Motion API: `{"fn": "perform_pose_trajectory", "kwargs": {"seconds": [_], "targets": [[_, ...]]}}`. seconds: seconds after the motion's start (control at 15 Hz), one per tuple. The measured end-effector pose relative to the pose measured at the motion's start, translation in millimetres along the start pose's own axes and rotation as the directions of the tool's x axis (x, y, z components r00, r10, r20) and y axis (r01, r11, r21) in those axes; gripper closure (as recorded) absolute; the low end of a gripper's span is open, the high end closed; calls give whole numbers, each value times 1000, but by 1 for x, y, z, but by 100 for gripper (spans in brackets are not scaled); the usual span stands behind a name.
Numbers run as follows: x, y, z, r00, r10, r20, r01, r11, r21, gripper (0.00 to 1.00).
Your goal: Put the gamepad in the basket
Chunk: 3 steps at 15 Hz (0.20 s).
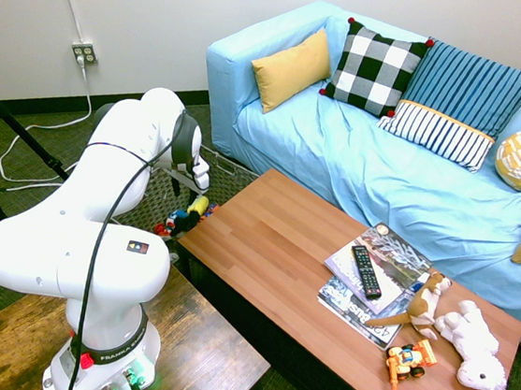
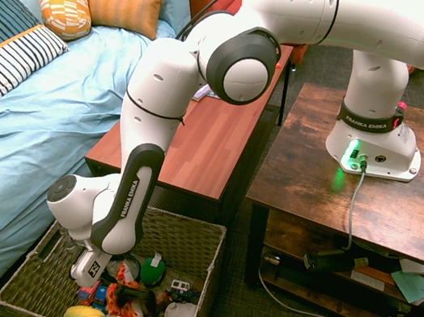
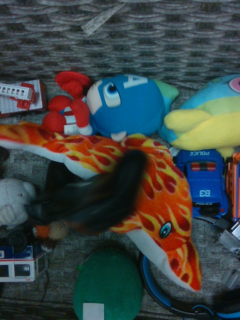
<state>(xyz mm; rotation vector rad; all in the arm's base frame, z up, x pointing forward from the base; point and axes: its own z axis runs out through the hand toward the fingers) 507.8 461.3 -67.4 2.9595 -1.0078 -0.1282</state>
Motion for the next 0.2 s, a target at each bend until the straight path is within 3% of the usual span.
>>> {"fn": "perform_pose_trajectory", "kwargs": {"seconds": [0.2], "targets": [[2, -1, -4, 1000, 3, 0, -3, 1000, 6, 0]]}}
